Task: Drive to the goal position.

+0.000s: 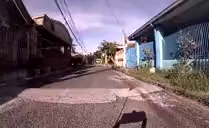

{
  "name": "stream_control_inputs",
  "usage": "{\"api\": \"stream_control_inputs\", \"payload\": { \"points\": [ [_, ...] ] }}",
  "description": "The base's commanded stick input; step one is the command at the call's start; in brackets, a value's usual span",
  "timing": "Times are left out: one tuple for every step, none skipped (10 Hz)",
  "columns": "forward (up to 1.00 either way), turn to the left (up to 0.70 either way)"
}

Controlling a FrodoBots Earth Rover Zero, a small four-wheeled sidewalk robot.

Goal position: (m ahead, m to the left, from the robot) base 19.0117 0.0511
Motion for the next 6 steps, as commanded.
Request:
{"api": "stream_control_inputs", "payload": {
  "points": [
    [0.73,0.21],
    [0.7,0.27],
    [0.7,0.27],
    [0.7,0.27],
    [0.7,0.08],
    [0.7,0.0]
  ]
}}
